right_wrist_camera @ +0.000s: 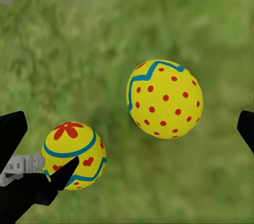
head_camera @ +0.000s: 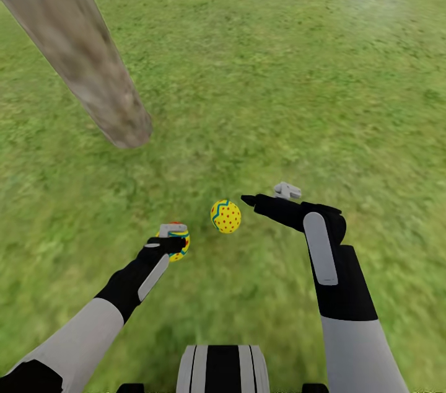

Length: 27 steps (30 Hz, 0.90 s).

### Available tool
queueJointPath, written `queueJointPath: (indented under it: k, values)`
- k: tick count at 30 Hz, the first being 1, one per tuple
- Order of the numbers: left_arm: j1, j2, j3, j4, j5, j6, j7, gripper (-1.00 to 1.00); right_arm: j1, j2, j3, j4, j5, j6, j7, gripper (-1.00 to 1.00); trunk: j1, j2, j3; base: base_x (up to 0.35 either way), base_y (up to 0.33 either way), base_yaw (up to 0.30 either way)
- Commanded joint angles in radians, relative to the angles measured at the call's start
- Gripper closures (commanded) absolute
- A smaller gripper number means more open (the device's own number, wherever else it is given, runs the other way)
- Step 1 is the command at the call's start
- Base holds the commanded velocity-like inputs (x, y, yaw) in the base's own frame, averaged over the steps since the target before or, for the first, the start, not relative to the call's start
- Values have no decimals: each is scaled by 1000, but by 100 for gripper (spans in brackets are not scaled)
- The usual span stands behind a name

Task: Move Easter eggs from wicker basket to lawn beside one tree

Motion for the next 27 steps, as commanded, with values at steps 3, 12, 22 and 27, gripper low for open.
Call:
queueJointPath:
  k: [3, 12, 22, 27]
  values:
    - [-1, 2, -7, -2, 10, -1, 10, 100, -1, 0, 0, -1, -9, 3, -10, -100, 1, -1, -12, 0, 0, 0]
    - [-1, 2, -7, -2, 10, -2, 10, 100, -1, 0, 2, -1, -4, 3, -10, -100, 2, -2, -24, 0, 0, 0]
    - [0, 2, -6, -2, 10, -2, 11, 100, -1, 0, 0, -1, 1, 3, -10, -100, 3, -2, -28, 0, 0, 0]
    - [0, 2, -6, -2, 10, -2, 11, -100, -1, -1, -1, -1, 1, 3, -10, -100, 3, -2, -28, 0, 0, 0]
